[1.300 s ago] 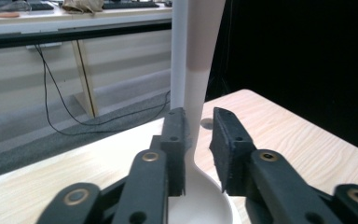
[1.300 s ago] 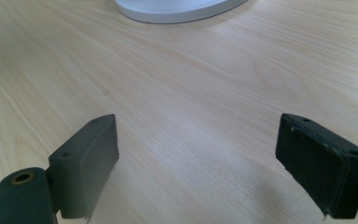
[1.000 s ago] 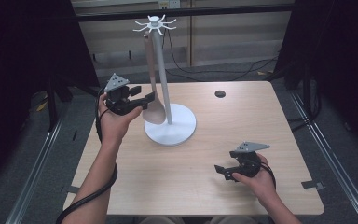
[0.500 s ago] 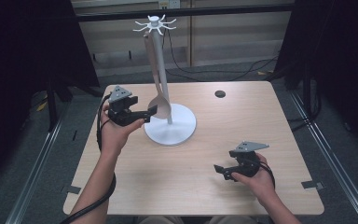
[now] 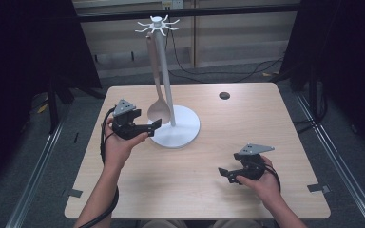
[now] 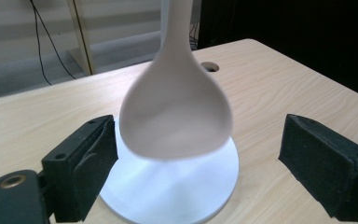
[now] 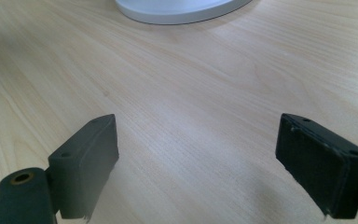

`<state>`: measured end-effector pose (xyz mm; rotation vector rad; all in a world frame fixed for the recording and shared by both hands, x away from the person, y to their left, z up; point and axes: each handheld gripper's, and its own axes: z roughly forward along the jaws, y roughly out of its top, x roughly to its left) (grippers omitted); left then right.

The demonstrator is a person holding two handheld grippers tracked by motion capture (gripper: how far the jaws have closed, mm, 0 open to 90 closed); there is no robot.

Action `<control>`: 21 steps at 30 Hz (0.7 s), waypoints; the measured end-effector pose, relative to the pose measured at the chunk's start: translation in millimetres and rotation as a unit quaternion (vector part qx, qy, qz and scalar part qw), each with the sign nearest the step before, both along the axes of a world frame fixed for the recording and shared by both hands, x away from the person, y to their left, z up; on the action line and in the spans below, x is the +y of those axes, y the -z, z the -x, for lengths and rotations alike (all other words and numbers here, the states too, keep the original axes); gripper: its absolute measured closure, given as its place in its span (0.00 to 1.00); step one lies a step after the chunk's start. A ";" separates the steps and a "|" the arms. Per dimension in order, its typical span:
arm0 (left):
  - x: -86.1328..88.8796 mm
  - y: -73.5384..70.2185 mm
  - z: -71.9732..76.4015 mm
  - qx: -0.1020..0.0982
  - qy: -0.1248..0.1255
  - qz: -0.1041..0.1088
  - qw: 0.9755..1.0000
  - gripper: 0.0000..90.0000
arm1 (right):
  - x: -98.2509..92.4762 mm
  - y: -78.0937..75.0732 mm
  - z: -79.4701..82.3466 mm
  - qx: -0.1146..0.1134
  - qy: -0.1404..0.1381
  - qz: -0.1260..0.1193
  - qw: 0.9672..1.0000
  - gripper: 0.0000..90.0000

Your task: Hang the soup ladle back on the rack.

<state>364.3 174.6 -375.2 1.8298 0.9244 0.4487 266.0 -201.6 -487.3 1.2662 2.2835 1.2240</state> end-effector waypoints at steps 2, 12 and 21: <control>1.5 4.6 1.8 0.003 -0.002 0.006 1.000 0.12 | -0.1 0.2 -0.1 -0.001 -0.001 0.000 1.000 0.14; 10.5 30.1 8.4 0.017 -0.010 0.005 1.000 0.11 | 0.2 -0.3 0.3 -0.002 -0.001 0.001 1.000 0.14; 13.2 52.7 14.5 0.031 -0.008 0.003 0.999 0.10 | 0.8 -0.3 1.1 -0.005 -0.004 0.001 1.000 0.14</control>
